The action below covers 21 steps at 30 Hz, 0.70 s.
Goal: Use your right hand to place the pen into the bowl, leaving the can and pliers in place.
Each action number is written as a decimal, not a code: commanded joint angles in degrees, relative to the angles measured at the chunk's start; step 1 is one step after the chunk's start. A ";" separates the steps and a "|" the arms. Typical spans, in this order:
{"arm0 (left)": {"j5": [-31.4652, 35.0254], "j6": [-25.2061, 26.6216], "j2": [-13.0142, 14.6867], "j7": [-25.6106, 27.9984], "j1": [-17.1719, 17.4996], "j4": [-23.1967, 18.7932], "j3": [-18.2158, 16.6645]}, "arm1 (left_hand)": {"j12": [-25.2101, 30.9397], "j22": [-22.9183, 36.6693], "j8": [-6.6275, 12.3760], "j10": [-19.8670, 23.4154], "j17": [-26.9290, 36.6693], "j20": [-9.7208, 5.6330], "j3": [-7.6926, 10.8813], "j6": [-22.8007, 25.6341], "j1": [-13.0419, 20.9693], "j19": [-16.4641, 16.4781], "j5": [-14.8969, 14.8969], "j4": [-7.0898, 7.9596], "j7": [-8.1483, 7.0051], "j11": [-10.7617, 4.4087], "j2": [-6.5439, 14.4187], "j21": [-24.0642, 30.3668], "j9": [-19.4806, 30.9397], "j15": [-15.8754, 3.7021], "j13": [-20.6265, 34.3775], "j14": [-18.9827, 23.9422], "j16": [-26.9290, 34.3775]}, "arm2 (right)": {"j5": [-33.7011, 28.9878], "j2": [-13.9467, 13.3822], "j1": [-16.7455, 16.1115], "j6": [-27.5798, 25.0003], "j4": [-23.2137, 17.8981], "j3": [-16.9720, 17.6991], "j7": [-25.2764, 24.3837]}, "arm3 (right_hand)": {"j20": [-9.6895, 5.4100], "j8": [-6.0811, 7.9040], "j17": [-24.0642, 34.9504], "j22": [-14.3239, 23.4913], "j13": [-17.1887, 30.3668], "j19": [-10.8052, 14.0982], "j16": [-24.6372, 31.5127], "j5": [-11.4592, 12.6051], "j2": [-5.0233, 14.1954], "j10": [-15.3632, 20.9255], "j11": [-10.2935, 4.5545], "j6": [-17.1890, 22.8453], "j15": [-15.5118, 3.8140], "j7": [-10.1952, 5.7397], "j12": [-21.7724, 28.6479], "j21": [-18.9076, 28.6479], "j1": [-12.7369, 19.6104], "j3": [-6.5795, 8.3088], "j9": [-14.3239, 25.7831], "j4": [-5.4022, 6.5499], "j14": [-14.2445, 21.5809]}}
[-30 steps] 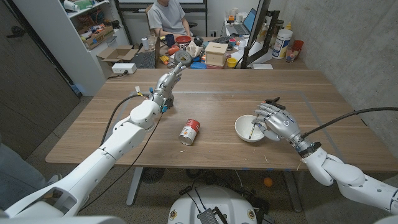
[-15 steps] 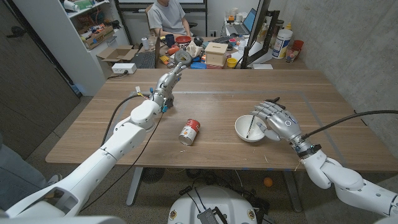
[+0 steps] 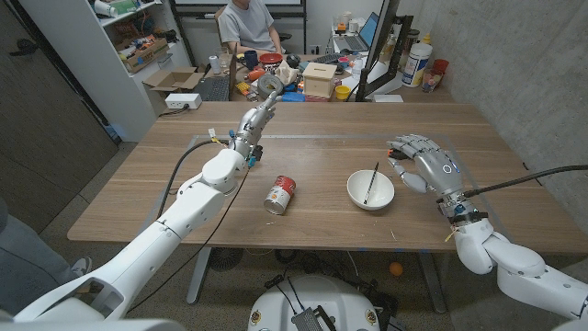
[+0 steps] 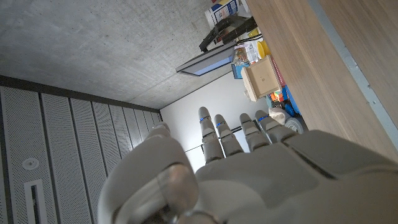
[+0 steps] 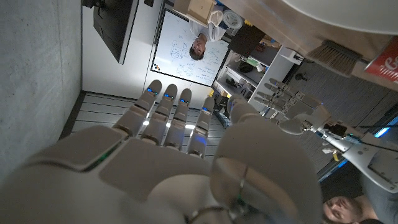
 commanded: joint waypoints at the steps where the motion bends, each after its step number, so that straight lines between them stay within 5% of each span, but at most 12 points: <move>1: 4.20 1.00 -4.05 1.90 -2.22 -0.17 4.64 | 0.36 0.21 0.27 0.49 0.14 -2.58 0.30 0.54 0.49 0.63 0.17 -0.03 0.04 0.01 0.11 0.33 0.29 -6.97 0.19 0.61 0.23 | 40.22 -1.14 5.18 38.91 11.07 4.38 26.00 | 1.10 -1.91 -0.24 0.06 -0.14 -0.47 -1.27 0.21 -0.63 -2.74 2.66 -2.36 1.84 1.73 -1.14 -0.47 -3.52 -1.33 -0.34 1.23 -3.13; 9: 6.98 2.94 -6.30 3.91 -2.58 -1.45 7.25 | 0.36 0.21 0.27 0.49 0.14 -2.58 0.30 0.54 0.49 0.63 0.17 -0.03 0.04 0.01 0.11 0.33 0.29 -6.97 0.19 0.61 0.23 | 65.83 4.03 9.13 47.14 17.70 3.03 50.70 | 1.98 -4.02 -0.42 -0.22 -0.37 0.85 -1.63 0.31 -1.13 -5.89 4.84 -6.57 3.67 4.09 -2.20 -0.42 -5.83 -2.34 -0.67 1.70 -5.29; 21: 9.18 3.45 -7.31 3.29 -3.28 -2.65 9.10 | 0.36 0.21 0.27 0.49 0.14 -2.58 0.30 0.54 0.49 0.63 0.17 -0.03 0.04 0.01 0.11 0.33 0.29 -6.97 0.19 0.61 0.23 | 74.21 7.40 5.36 42.32 16.06 8.88 57.43 | 2.92 -4.61 -0.39 -0.33 -0.44 1.00 -1.52 0.26 -1.03 -7.23 5.66 -8.23 4.79 5.32 -2.47 -0.69 -7.19 -2.88 -0.76 2.13 -6.05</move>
